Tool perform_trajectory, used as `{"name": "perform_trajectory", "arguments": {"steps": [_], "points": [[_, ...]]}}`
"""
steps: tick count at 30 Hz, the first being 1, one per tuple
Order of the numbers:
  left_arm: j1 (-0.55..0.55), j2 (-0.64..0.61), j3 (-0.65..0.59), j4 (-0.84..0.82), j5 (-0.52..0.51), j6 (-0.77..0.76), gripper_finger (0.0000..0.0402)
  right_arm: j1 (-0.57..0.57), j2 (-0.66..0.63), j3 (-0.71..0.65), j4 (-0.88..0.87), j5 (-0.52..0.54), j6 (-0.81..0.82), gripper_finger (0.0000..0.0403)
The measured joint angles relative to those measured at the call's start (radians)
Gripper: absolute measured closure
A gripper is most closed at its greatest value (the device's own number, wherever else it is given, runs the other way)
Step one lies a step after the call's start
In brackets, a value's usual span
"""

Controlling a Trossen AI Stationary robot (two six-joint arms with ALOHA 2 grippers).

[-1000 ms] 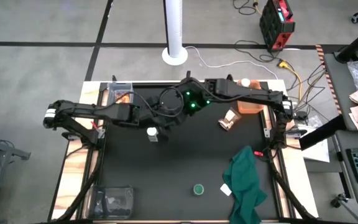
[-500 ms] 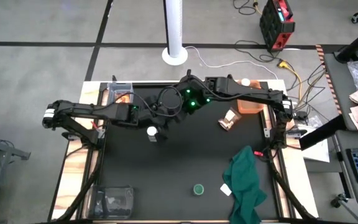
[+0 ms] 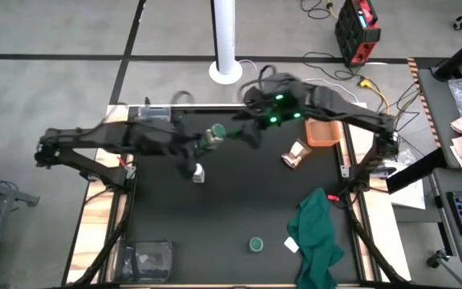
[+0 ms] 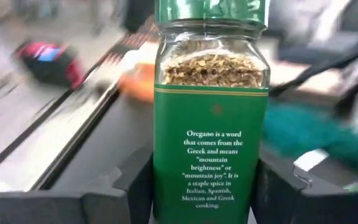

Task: Sort spices by type
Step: Put the top green seasoning bottle into the black bin

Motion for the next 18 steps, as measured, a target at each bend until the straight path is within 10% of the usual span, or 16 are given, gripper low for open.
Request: {"name": "perform_trajectory", "arguments": {"steps": [18], "points": [[-0.001, -0.051, 0.0, 0.267, 0.099, 0.065, 0.0219, 0.089, 0.074, -0.012, 0.486, -0.018, -0.233, 0.0076]]}}
